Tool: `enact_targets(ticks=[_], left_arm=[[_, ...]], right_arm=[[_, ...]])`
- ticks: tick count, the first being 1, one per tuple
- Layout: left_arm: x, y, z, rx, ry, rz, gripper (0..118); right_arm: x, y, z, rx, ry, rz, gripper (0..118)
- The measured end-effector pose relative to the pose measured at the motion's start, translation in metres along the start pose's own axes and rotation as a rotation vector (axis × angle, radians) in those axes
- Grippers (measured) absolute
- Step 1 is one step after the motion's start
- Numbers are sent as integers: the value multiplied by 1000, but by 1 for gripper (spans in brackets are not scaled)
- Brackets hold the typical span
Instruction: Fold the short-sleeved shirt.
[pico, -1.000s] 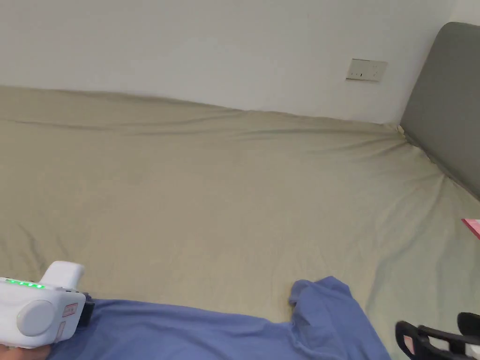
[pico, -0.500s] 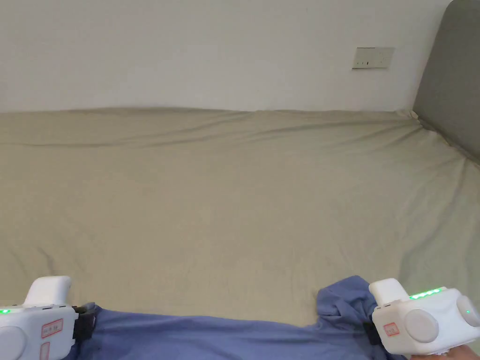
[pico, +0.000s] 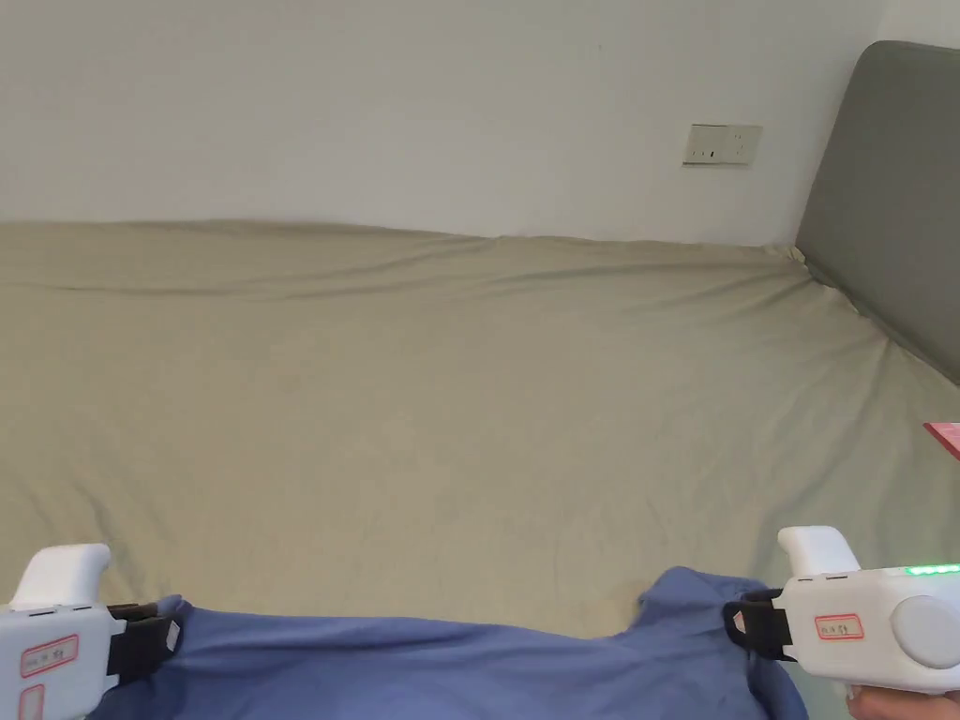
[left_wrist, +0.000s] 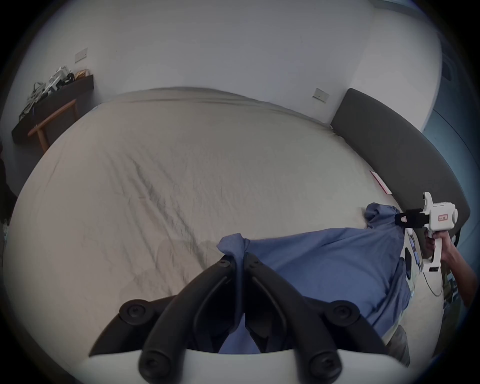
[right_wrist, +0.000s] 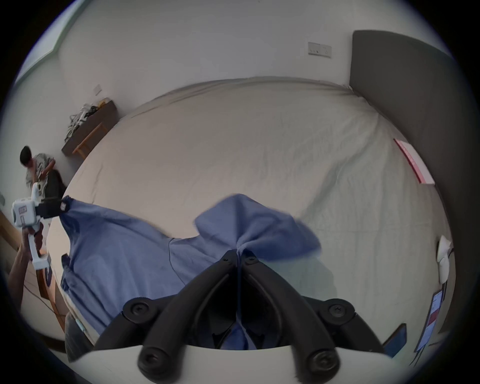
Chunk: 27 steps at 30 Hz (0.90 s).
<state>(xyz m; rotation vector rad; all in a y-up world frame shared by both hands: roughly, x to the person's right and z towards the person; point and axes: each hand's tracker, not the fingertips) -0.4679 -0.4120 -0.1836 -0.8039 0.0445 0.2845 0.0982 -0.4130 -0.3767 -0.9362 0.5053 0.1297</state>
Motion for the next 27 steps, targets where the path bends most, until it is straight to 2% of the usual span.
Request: enact_targets(ticks=[4,7,10,11,13,16,18,20,22,27], left_arm=[[5,-7,38,26,-67,-68,3],[8,-19,73,33,-123,-114,4],[17,-39,108,21,-138,-155,3],[19,-46,117,-3,-39,-223,3],[23,-61,134,4,-12,-305,3],[18,-86,147,-17,-46,-218,3],[9,-105,148,-57,-67,-167,3],[8,-125,143,-96,-76,-131,3],[5,-139,138,-134,-67,-149,4],[8,-169,126,-212,-38,-190,4]], right_arm=[[-13,-15,36,45,31,7,2],[-16,-30,65,82,101,-34,2],[-20,-48,97,86,133,-19,2],[-20,-54,106,86,137,-11,2],[-18,-65,121,78,137,2,2],[-20,-89,140,59,143,6,2],[-20,-112,144,9,133,42,2],[-16,-137,139,-49,152,-2,2],[-14,-157,134,-100,171,-38,2],[-25,-192,130,-139,162,-38,3]])
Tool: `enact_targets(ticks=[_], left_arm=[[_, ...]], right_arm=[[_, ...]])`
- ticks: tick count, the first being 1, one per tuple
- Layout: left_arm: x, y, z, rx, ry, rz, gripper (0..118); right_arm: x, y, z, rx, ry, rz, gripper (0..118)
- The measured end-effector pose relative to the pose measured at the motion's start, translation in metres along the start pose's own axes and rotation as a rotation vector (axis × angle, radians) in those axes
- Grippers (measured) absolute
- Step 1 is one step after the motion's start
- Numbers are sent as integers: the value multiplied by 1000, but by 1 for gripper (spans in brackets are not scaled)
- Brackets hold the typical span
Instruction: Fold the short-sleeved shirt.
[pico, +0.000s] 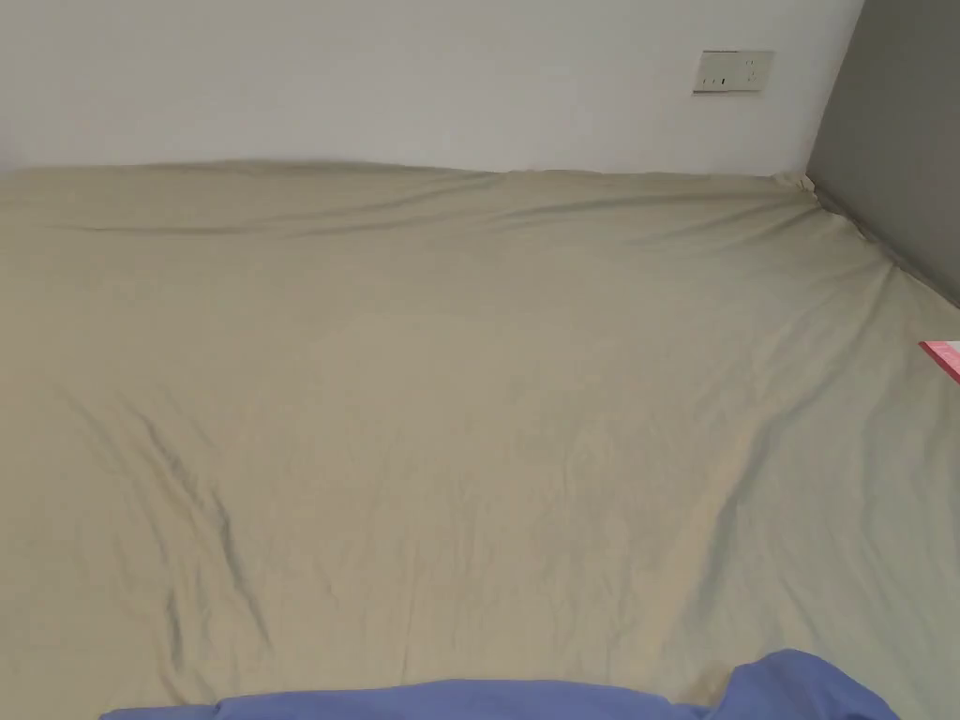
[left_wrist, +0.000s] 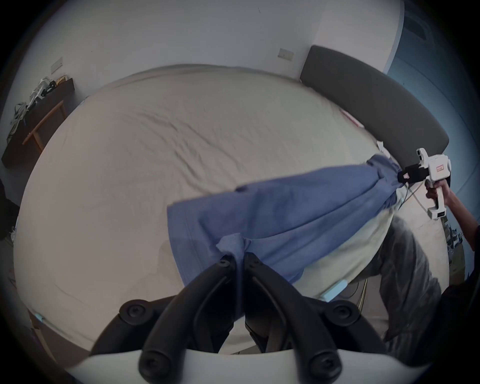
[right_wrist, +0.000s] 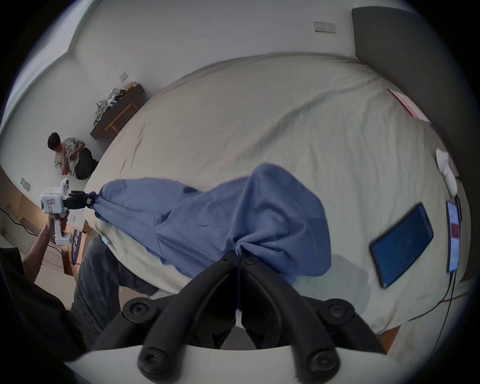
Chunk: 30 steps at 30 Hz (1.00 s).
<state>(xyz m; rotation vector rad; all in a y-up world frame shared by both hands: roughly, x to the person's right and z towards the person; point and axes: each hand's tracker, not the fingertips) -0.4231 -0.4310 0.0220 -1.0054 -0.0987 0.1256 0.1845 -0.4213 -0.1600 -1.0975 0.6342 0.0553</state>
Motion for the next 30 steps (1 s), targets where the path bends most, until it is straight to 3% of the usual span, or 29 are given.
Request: enact_targets(ticks=[6,8,17,19,20,21,22,23,27,30], left_arm=[[-16,-26,-34,-86,2,46,4],[-19,-31,-39,-58,15,31,4],[-34,-46,-37,25,-60,232,8],[-31,-48,-34,50,-101,296,22],[-31,-49,-31,65,-130,325,38],[-27,-47,-27,81,-147,340,67],[-29,-50,-28,81,-105,331,86],[-24,-48,-23,94,-46,320,97],[-16,-33,6,182,76,243,98],[-3,-15,31,282,162,263,100]], right_arm=[[-12,-26,-29,-100,-94,93,3],[8,-34,-45,-89,-103,106,3],[10,-33,-56,-62,-130,143,3],[9,-34,-56,-58,-134,142,3],[9,-34,-56,-57,-138,140,3],[9,-34,-57,-54,-144,133,3],[8,-35,-57,-52,-149,123,3],[6,-35,-55,-49,-154,116,3],[6,-37,-56,-45,-166,104,3],[5,-39,-57,-37,-180,91,3]])
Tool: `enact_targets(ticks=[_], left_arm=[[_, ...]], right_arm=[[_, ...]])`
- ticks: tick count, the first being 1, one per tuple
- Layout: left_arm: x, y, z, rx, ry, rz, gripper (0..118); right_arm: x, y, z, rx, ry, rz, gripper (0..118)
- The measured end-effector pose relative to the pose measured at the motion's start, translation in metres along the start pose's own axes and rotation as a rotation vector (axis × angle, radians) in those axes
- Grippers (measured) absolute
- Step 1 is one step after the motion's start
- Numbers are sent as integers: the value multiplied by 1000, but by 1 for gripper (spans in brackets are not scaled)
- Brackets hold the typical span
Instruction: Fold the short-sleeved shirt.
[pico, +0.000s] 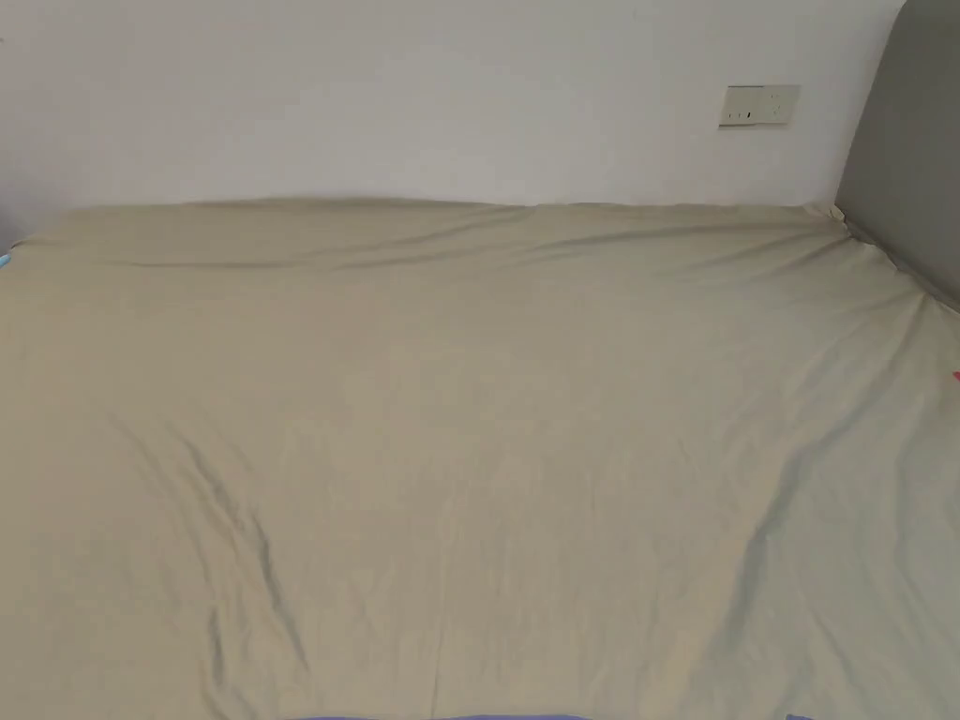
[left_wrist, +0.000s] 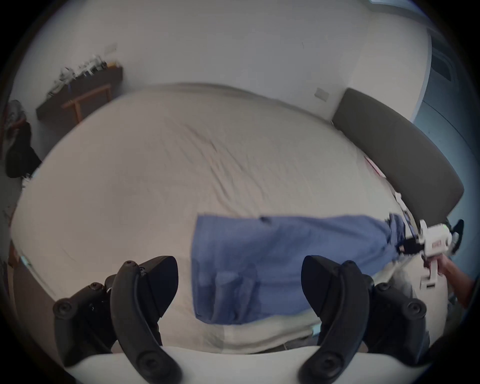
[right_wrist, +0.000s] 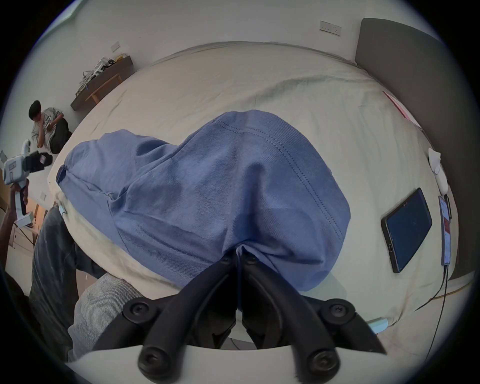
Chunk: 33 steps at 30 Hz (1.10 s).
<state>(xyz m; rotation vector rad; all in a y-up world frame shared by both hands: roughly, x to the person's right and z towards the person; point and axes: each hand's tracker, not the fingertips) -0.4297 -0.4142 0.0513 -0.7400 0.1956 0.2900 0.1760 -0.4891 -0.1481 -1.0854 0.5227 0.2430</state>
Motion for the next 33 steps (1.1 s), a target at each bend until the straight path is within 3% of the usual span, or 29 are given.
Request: enact_targets(ticks=[3,5,6,7,8,9,10,11,13,15,20,22,23,24,25,26,27,28,29,31,33], left_arm=[[6,14,18,128,46,103,103],[10,21,26,152,-3,177,98],[11,23,29,151,-45,205,82],[13,24,30,148,-71,217,62],[19,27,32,142,-59,195,36],[26,28,33,148,-17,163,17],[34,28,33,155,67,111,15],[41,27,34,162,143,64,15],[52,26,36,187,104,63,8],[56,27,36,186,23,117,2],[71,27,38,200,6,111,0],[74,27,45,221,-58,180,0],[65,35,55,228,149,-103,0],[65,34,56,227,138,-98,0],[64,33,57,225,139,-99,5],[63,32,57,222,137,-100,21],[59,31,56,199,118,-106,65],[53,30,52,155,85,-111,102],[45,29,47,120,61,-114,118],[25,16,42,119,-77,-73,117],[1,20,36,62,-68,-56,117]], right_arm=[[-8,-4,1,21,-26,-32,4],[-13,-8,2,52,-50,-28,7],[-16,-12,2,77,-70,-18,13],[-18,-14,4,95,-95,-3,27],[-20,-14,8,106,-122,4,49],[-25,-11,17,93,-208,-12,72],[-26,-7,25,79,-290,-55,77],[-27,-4,37,84,-315,-119,77],[-30,1,78,268,-265,-238,80],[-42,10,118,443,-280,-264,80],[-88,42,197,723,-357,-79,80],[-108,49,214,835,-377,-20,80],[-117,52,220,871,-378,4,80],[-125,56,223,888,-368,23,69],[-134,59,223,913,-359,31,50],[-143,62,222,944,-394,22,18],[-149,64,220,961,-443,10,5],[-153,64,219,974,-389,24,5],[-156,68,217,957,-305,51,5],[-166,70,212,957,-300,39,5],[-174,70,211,983,-282,73,5]])
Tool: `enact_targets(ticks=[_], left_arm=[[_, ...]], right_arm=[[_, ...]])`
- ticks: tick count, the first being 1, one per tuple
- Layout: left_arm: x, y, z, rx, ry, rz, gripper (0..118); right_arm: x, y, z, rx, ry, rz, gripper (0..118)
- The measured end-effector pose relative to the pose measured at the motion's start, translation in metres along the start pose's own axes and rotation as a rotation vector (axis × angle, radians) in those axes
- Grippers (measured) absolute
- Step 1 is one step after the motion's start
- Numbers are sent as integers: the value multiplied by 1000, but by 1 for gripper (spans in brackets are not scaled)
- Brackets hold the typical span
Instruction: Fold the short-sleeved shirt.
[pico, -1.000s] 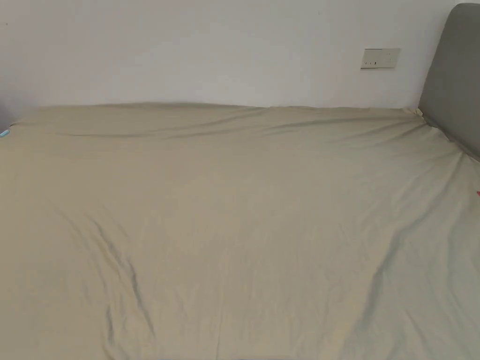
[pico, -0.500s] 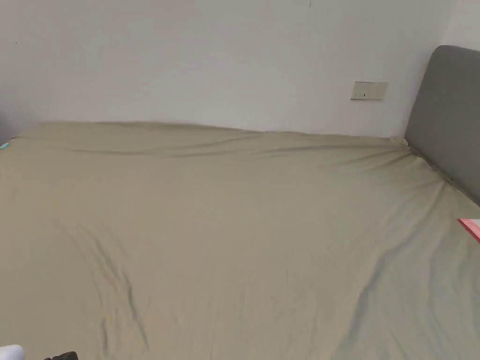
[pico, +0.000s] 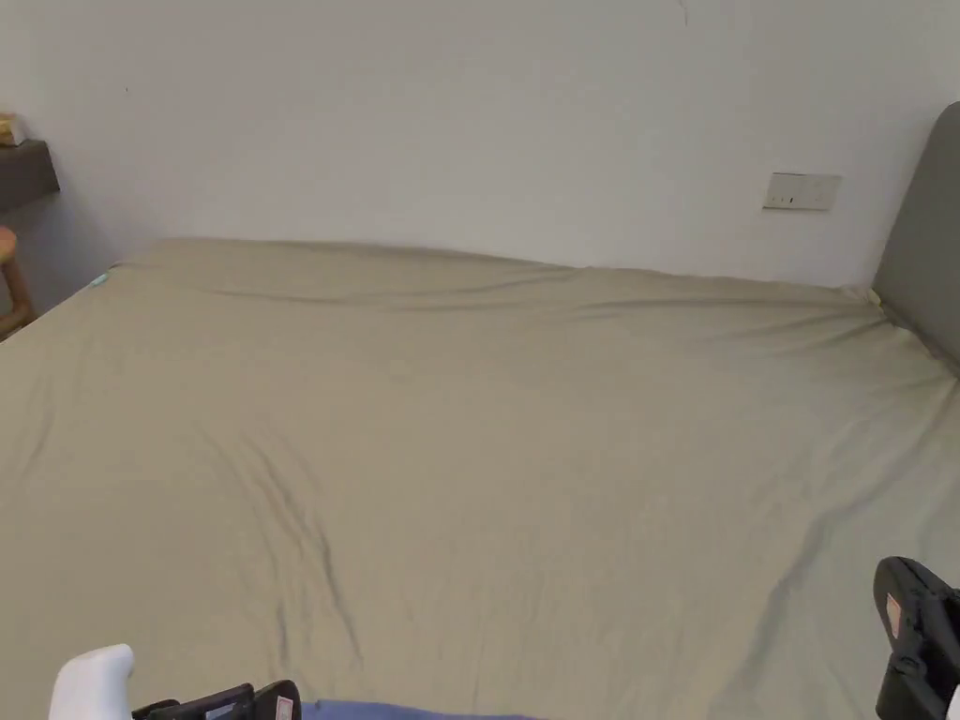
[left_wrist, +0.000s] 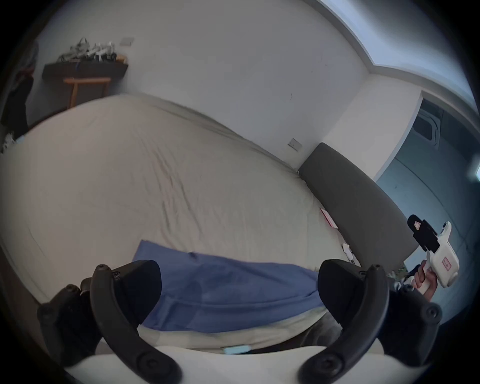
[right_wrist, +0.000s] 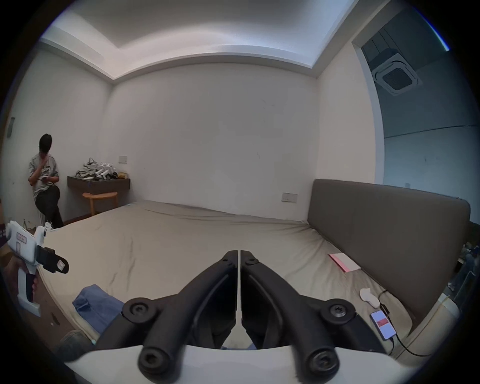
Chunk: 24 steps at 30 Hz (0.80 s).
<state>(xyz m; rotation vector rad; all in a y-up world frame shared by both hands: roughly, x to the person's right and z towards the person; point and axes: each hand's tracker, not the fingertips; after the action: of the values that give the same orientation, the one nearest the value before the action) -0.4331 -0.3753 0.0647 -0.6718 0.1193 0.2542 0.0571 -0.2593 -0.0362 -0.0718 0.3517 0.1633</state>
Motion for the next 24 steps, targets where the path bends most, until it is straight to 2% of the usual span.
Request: enact_targets(ticks=[3,4,7,9,10,13,15,18,19,24], left_arm=[[-50,-11,-14,-26,149,71,117],[-65,-15,-18,-40,140,103,117],[-115,-38,-36,-129,-30,241,117],[-139,-49,-52,-174,-84,289,117],[-131,-55,-63,-155,-364,565,117],[-152,-69,-90,-230,-459,660,117],[-166,-78,-112,-244,-512,701,117],[-163,-77,-132,-212,-683,757,117],[-152,-78,-141,-262,-691,767,117],[-129,-69,-159,-273,-781,740,117]], right_arm=[[-9,1,2,38,5,31,4],[-11,2,2,43,8,30,4],[-11,6,0,49,21,16,5],[-10,9,-2,36,28,-3,5],[-10,9,-3,34,30,-14,5],[-10,7,-9,-5,33,-19,5],[-9,1,-13,-38,31,-30,5],[-7,-8,-20,-80,21,-61,5],[-6,-10,-23,-97,20,-70,5],[-6,-24,-31,-137,1,-91,5]])
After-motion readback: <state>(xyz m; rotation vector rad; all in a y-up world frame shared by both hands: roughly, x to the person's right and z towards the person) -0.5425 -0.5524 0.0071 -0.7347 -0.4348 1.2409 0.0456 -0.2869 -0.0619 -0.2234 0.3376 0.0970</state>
